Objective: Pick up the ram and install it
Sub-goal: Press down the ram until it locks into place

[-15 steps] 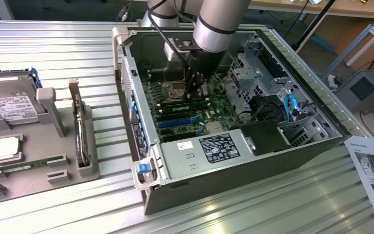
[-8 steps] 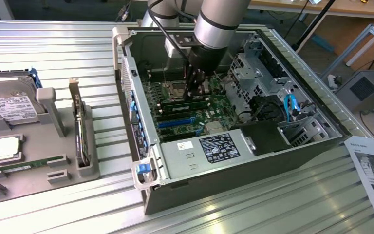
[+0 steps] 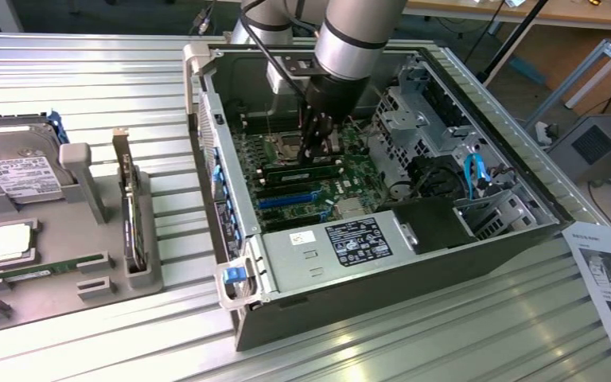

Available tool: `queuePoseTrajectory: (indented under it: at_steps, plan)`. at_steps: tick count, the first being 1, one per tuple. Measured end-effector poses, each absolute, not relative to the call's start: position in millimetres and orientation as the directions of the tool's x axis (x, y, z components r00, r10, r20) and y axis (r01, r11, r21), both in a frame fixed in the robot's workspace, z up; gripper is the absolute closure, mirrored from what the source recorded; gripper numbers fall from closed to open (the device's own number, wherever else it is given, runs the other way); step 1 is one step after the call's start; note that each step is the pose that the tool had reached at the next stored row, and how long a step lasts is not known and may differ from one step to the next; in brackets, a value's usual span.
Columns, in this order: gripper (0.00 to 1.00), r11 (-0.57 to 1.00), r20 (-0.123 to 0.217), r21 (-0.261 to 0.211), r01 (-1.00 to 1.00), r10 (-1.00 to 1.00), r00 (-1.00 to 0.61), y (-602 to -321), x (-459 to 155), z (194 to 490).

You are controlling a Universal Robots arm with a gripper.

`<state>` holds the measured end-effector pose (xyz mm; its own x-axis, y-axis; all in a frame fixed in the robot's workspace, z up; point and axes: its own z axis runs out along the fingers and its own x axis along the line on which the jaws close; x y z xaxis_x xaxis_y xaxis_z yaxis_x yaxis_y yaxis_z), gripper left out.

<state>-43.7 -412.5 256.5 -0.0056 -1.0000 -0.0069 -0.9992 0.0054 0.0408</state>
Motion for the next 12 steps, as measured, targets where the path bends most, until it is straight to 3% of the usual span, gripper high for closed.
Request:
queuePoseTrajectory:
  at_steps: [12]
  plan:
    - [0.89,0.005,-0.007,0.04,-0.999,-1.0,-0.006,-412.5,-80.7,256.2]
